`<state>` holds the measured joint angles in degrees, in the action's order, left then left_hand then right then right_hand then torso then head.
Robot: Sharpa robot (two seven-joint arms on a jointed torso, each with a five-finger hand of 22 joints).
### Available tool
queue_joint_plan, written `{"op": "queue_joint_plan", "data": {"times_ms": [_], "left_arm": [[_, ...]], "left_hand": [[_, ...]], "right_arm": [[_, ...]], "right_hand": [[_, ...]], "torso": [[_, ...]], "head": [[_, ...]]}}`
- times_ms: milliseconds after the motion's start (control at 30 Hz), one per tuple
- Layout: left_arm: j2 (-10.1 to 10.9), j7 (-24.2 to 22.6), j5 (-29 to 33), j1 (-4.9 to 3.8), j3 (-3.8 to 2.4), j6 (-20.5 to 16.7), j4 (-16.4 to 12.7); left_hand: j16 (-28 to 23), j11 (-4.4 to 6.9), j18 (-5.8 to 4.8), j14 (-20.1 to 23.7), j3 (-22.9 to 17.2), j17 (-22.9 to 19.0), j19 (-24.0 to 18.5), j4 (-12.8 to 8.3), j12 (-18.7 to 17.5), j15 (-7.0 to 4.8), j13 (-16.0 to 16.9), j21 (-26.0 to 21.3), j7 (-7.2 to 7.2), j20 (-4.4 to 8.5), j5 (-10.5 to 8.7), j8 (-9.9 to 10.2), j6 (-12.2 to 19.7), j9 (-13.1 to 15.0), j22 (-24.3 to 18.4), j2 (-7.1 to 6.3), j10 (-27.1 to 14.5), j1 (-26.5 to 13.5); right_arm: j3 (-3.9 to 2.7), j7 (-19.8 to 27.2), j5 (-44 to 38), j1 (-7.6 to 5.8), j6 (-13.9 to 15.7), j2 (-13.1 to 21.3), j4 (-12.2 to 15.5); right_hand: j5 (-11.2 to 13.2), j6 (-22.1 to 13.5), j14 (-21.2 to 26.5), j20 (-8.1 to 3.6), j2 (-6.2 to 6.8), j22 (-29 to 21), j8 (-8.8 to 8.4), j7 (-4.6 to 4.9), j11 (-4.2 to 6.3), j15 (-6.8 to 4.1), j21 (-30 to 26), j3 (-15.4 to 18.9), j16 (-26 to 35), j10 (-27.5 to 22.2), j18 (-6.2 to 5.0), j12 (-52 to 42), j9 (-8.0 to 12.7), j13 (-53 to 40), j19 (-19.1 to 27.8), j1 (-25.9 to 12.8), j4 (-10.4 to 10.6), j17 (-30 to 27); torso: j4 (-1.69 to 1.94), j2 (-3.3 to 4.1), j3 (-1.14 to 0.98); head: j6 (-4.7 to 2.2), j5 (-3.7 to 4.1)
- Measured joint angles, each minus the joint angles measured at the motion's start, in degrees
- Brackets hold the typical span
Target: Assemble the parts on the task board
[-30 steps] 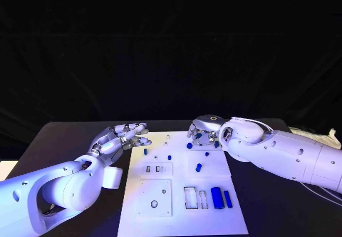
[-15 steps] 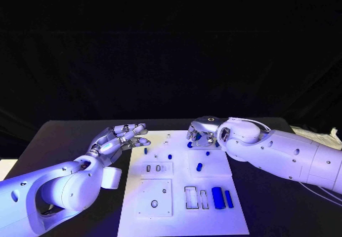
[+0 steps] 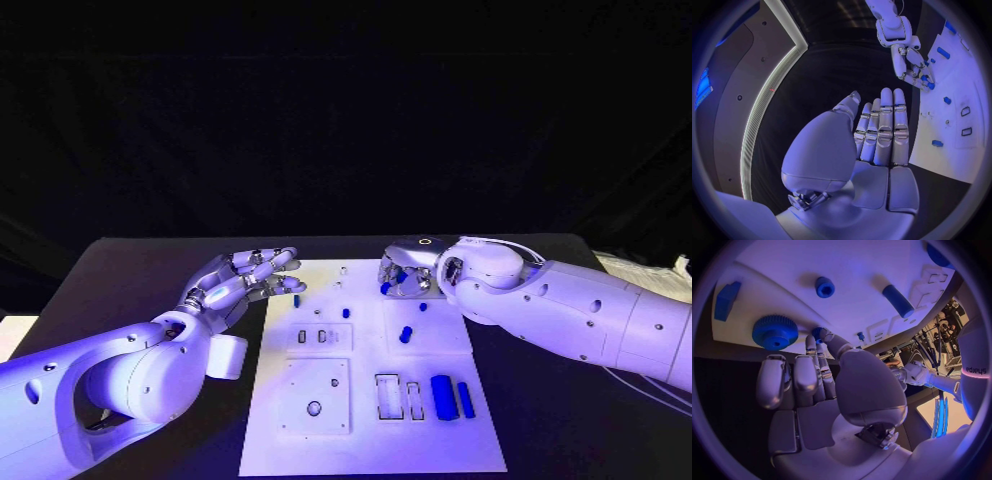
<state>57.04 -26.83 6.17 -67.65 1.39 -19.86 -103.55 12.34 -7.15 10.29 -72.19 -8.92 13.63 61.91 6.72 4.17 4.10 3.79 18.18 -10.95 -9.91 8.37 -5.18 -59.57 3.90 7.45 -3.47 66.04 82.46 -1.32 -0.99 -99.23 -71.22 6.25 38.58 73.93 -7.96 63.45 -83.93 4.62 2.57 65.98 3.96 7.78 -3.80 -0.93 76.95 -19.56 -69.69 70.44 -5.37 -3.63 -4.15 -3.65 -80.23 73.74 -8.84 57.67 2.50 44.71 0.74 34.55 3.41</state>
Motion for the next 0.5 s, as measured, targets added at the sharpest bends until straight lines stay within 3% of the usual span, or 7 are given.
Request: {"op": "queue_joint_plan", "data": {"times_ms": [267, 500], "left_arm": [[-0.1, 0.3, 0.0, 0.0, 0.0, -0.1, 0.2], [-0.1, 0.5, 0.0, 0.0, -0.01, -0.2, 0.3]], "left_hand": [[-0.2, -0.13, 0.0, 0.0, -0.2, 0.1, 0.0, -0.2, 0.0, 0.0, 0.0, 0.0, -0.2, 0.0, 0.0, 0.0, 0.2, 0.0, 0.0, 0.0, -0.1, 0.0], [-0.2, -0.21, 0.0, 0.0, -0.3, 0.2, 0.0, -0.3, 0.0, 0.0, 0.0, 0.0, -0.2, 0.0, 0.0, 0.0, 0.2, 0.0, 0.0, 0.0, -0.2, 0.0]], "right_arm": [[-0.06, 0.0, -0.1, -0.05, -0.7, -0.1, -0.2], [-0.17, 0.1, -0.1, -0.21, -1.2, -0.3, -0.5]], "right_hand": [[0.0, 0.6, 0.0, 0.0, 0.38, 1.3, -0.01, -0.24, -0.2, 0.0, 0.9, -0.9, -1.1, 0.2, 0.27, 0.0, -0.1, 0.0, 0.0, -0.4, 0.9, 1.1], [0.3, 2.0, 0.0, -0.22, 0.36, 3.2, -0.23, -0.79, 0.34, 0.0, 2.3, -2.2, -2.3, 1.6, 0.25, 0.0, -0.3, -0.1, -0.6, -0.4, 2.7, 2.2]], "torso": [[0.02, 0.18, 0.03], [0.08, 0.36, 0.05]], "head": [[0.04, 0.1], [-0.01, 0.17]]}}
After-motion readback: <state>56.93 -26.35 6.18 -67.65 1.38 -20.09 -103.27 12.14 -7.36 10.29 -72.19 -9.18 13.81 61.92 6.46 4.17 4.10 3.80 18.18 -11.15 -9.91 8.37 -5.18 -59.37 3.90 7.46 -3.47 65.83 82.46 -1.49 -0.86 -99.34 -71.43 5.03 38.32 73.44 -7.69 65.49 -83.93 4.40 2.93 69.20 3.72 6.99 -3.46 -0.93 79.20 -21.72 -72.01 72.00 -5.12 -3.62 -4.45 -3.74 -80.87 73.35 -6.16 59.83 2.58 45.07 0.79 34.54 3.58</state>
